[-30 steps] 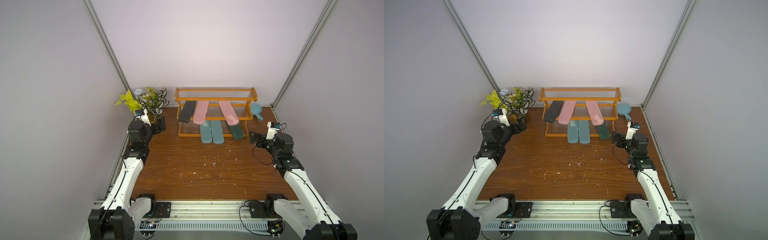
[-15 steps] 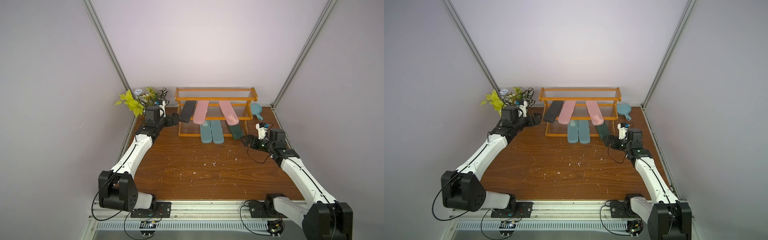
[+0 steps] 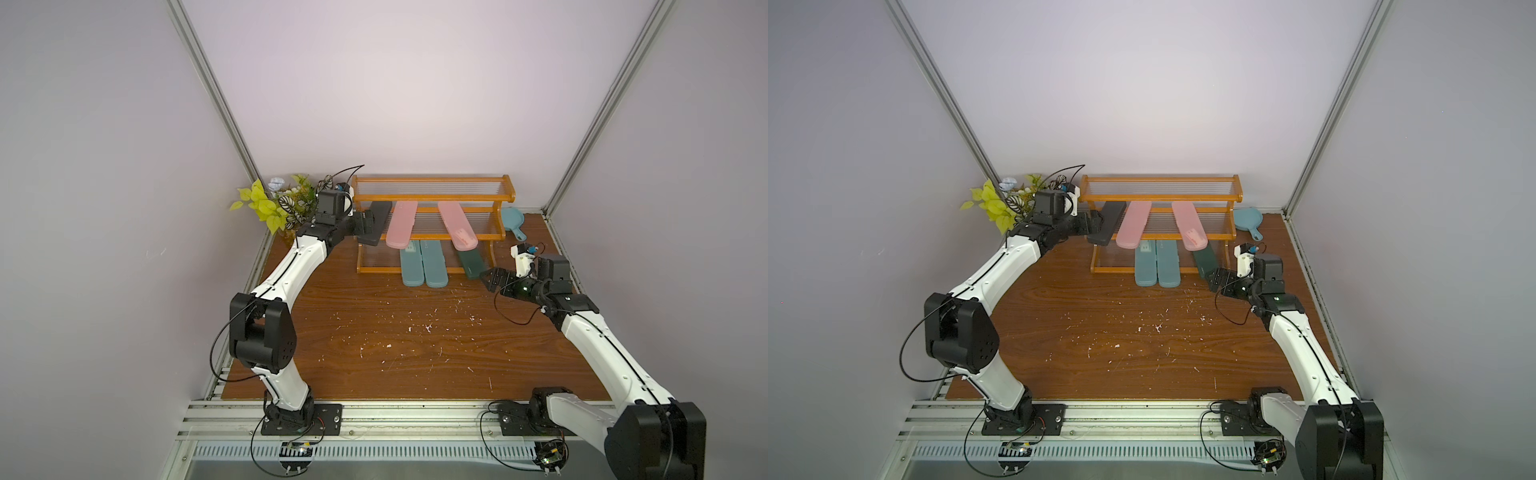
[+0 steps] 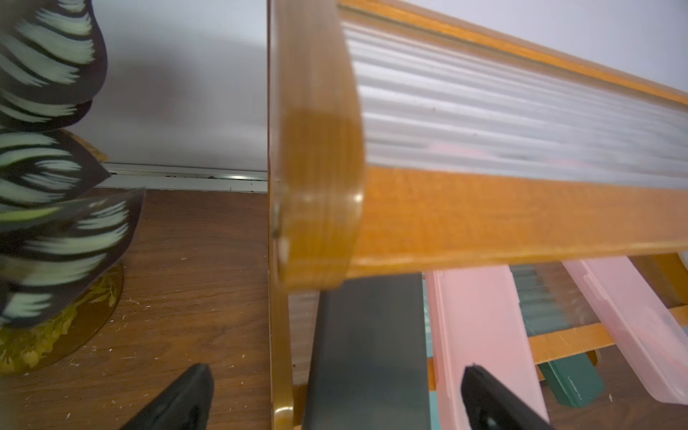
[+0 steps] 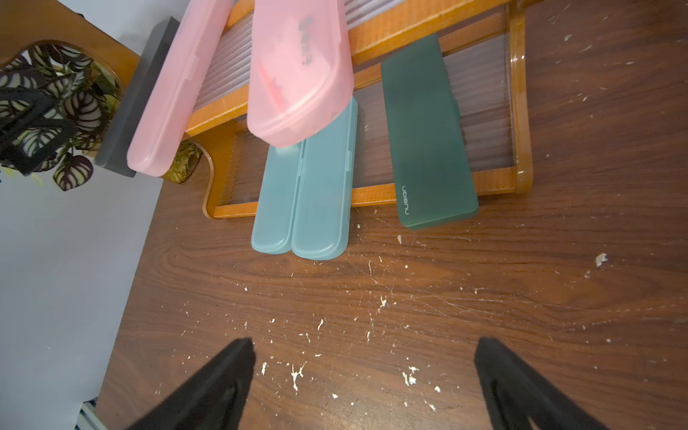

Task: Remove the pencil cases from the shelf
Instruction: Pick up the pencil case from the shelf.

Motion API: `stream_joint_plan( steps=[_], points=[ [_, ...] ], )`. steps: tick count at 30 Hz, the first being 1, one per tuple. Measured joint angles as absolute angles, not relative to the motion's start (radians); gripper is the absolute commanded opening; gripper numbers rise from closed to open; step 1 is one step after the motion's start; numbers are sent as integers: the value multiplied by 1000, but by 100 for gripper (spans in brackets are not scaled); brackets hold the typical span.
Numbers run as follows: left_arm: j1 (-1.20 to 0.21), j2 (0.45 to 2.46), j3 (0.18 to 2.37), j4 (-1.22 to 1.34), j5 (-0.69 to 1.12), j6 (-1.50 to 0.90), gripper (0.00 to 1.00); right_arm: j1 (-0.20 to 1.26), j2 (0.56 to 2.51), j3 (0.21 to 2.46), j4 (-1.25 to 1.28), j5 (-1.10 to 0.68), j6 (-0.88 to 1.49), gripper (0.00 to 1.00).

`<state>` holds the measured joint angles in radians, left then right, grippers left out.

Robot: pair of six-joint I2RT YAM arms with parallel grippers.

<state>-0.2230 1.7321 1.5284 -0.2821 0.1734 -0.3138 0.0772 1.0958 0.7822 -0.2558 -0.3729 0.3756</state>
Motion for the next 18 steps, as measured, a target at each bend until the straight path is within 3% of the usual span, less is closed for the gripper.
stream_joint_plan(
  steps=[18],
  points=[
    [-289, 1800, 1576, -341, 124, -317, 97, 78, 1096, 783, -256, -344, 375, 99]
  ],
)
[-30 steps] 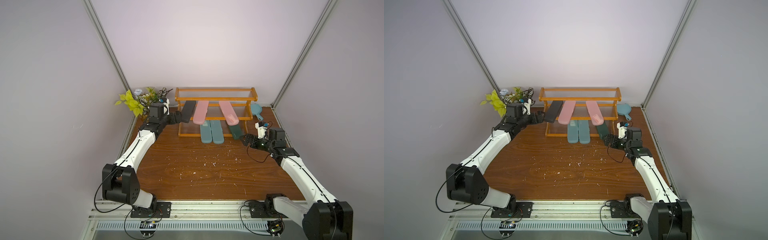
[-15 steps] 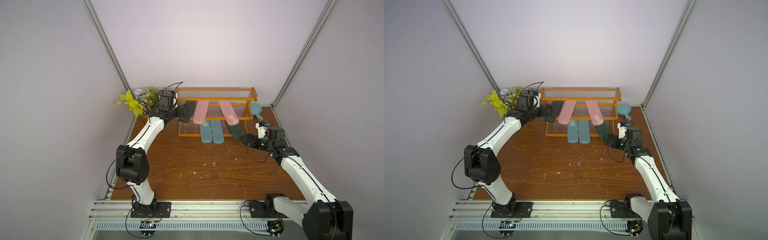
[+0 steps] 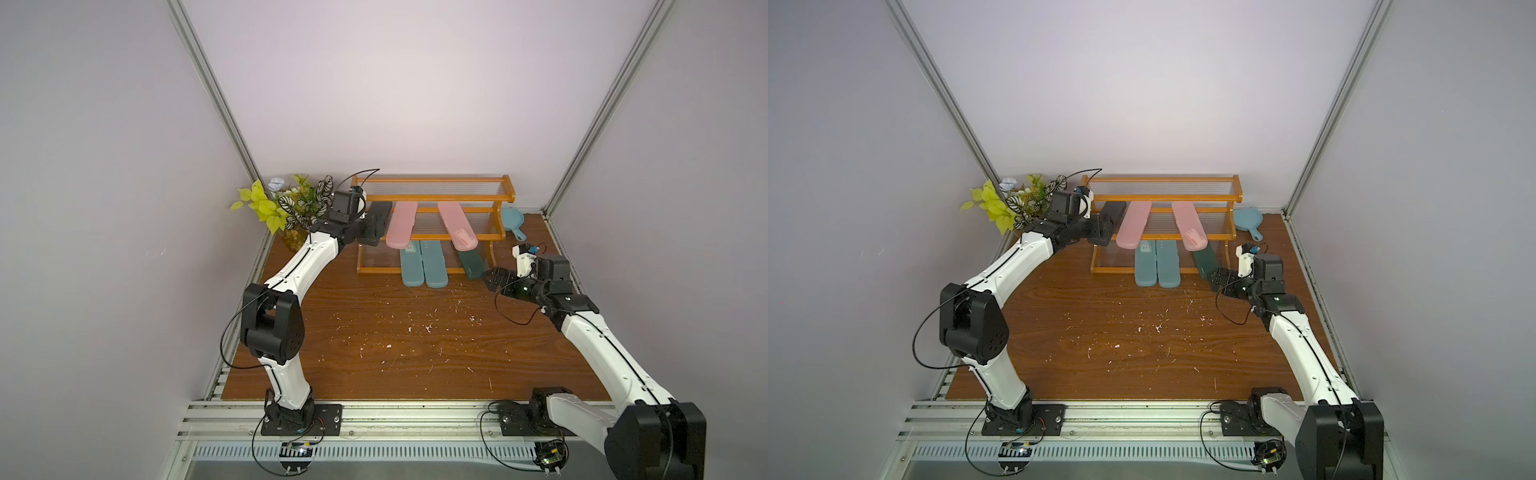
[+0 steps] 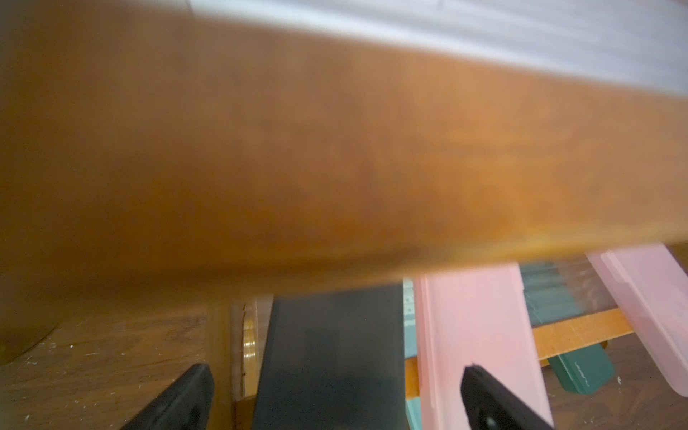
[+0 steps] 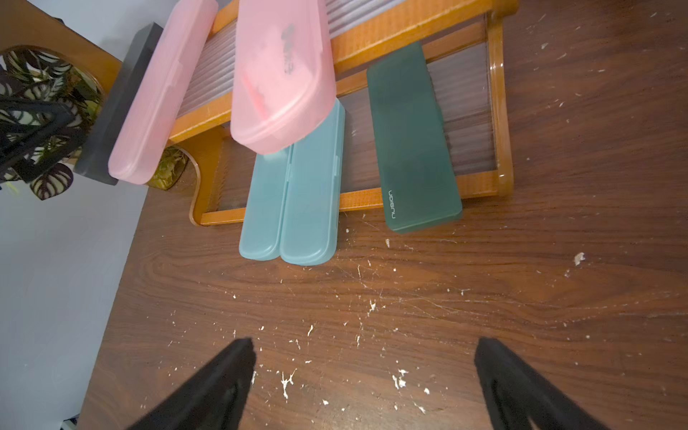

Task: Remove the pencil cases from the shelf
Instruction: Pick up the pencil case from the shelf.

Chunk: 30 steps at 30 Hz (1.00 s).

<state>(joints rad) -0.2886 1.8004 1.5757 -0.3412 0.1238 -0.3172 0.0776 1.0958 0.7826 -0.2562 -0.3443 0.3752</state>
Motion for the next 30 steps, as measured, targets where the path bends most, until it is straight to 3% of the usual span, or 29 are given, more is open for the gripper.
stream_joint_plan(
  steps=[12, 30],
  points=[
    [-316, 1802, 1581, -360, 85, -301, 91, 77, 1090, 783, -256, -340, 376, 99],
    [-377, 1802, 1581, -372, -49, -237, 93, 78, 1073, 781, -256, -333, 384, 99]
  ],
)
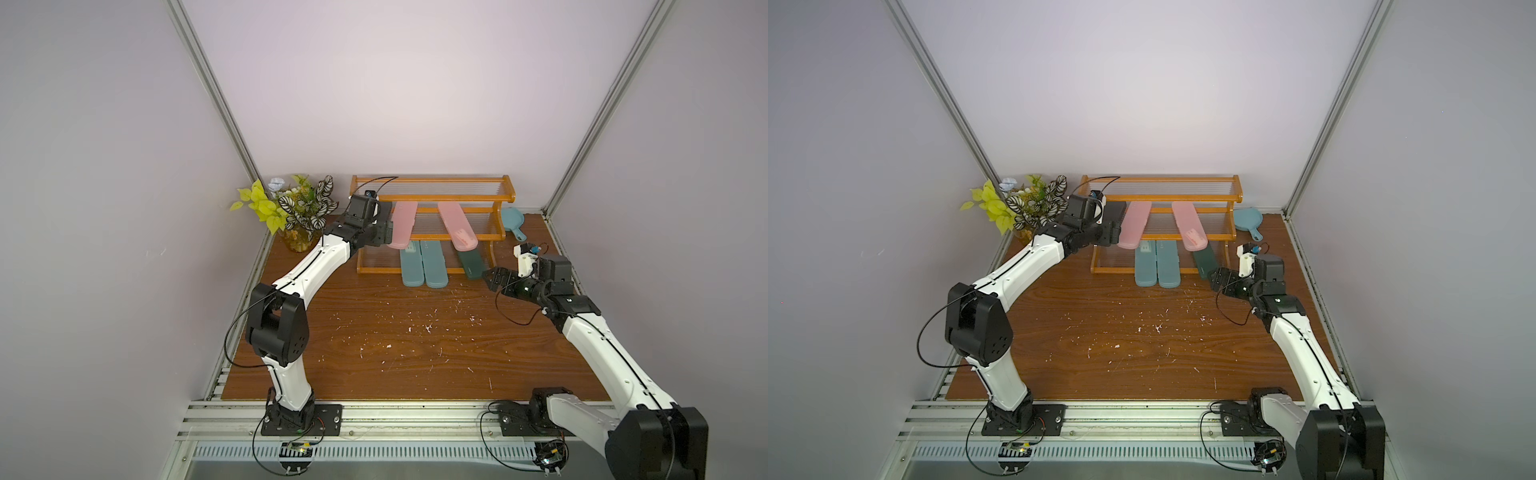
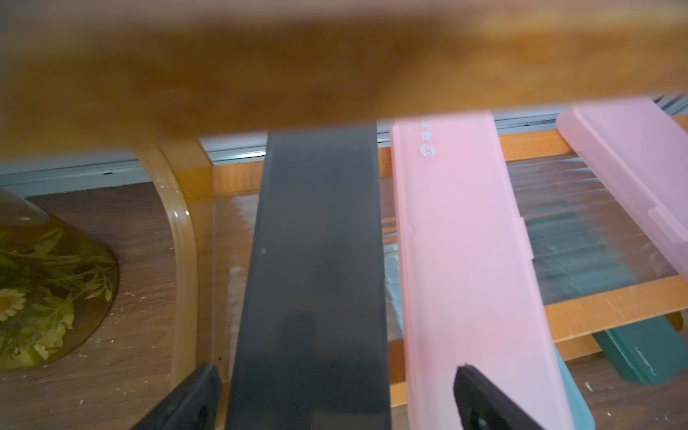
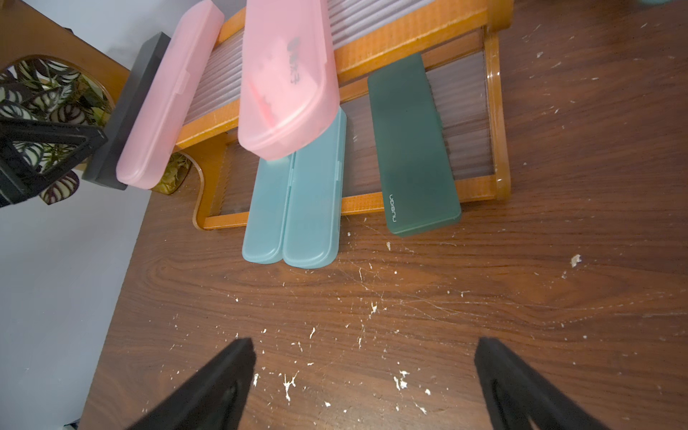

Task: Remove the pencil cases from the shelf
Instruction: Pick up the pencil case from the shelf.

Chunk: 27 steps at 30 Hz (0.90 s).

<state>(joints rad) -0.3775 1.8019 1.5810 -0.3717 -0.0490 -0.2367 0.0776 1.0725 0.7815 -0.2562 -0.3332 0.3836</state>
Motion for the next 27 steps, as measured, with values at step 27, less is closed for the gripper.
stream_joint_plan(
  steps=[27],
  points=[
    [-379, 1758, 1471, -331, -113, -207, 87, 78, 1055, 780, -256, -297, 394, 99]
  ],
)
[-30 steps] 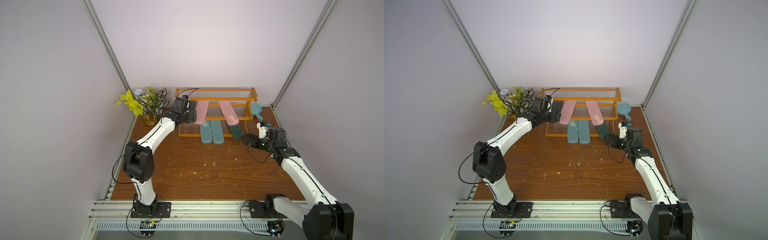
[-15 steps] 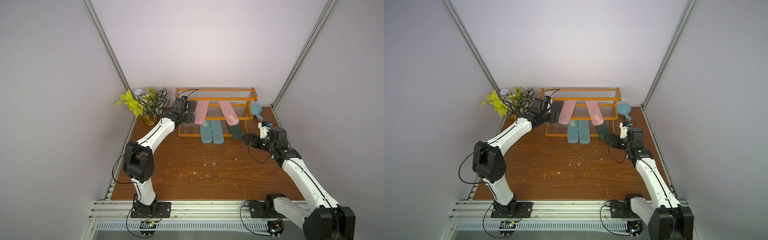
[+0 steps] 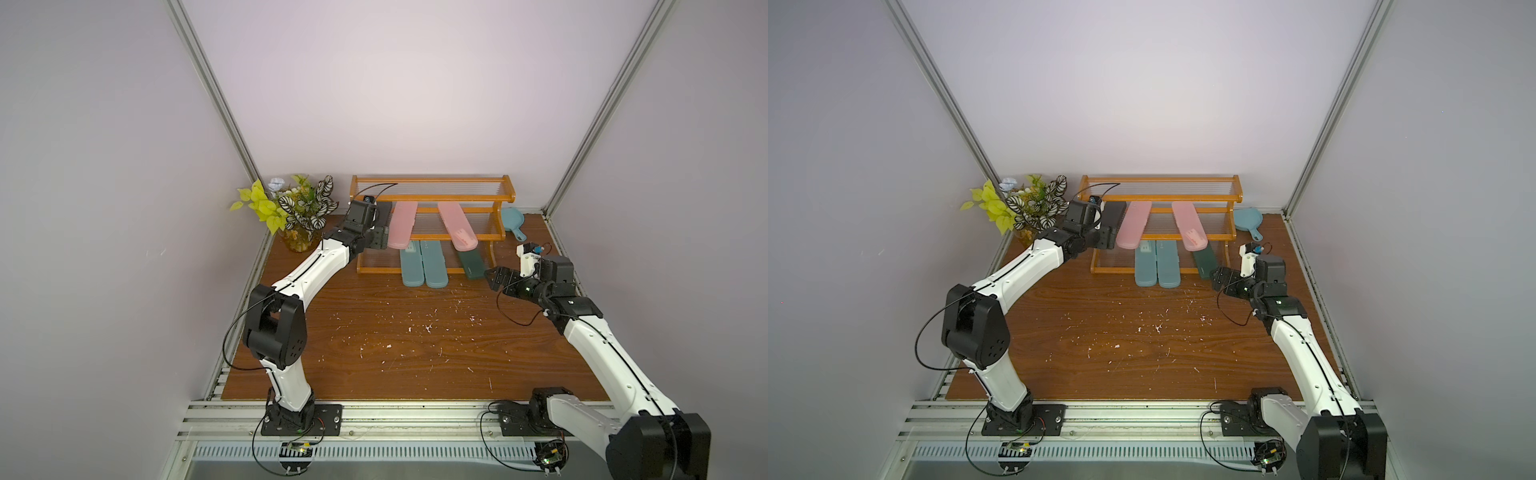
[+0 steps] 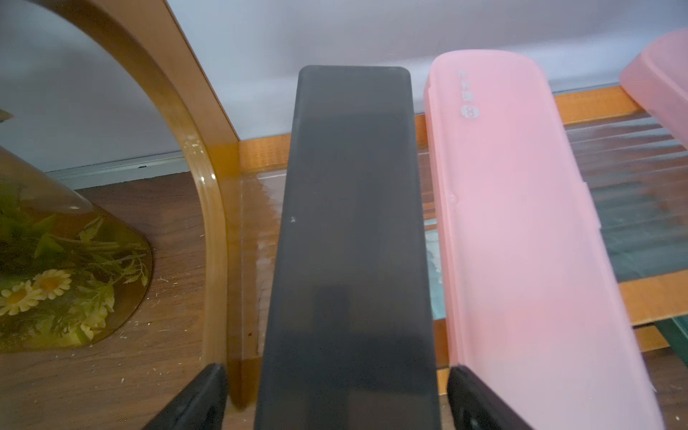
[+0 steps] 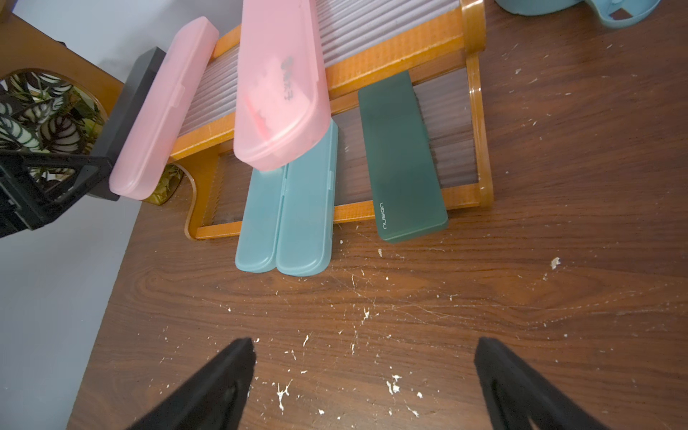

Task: Remove the pencil cases from the shelf
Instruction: Pick up the pencil case from the shelf.

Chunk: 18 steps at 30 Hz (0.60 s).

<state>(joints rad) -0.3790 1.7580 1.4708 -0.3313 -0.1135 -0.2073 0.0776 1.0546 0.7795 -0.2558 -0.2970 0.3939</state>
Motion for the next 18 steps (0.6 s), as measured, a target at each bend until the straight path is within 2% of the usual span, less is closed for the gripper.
stream_joint_plan(
  steps=[6, 18],
  points=[
    [-379, 1718, 1377, -300, -119, -207, 86, 77, 1056, 780, -256, -295, 394, 99],
    [-380, 1718, 1368, -278, -121, -205, 86, 78, 1075, 780, -256, -295, 393, 99]
  ],
)
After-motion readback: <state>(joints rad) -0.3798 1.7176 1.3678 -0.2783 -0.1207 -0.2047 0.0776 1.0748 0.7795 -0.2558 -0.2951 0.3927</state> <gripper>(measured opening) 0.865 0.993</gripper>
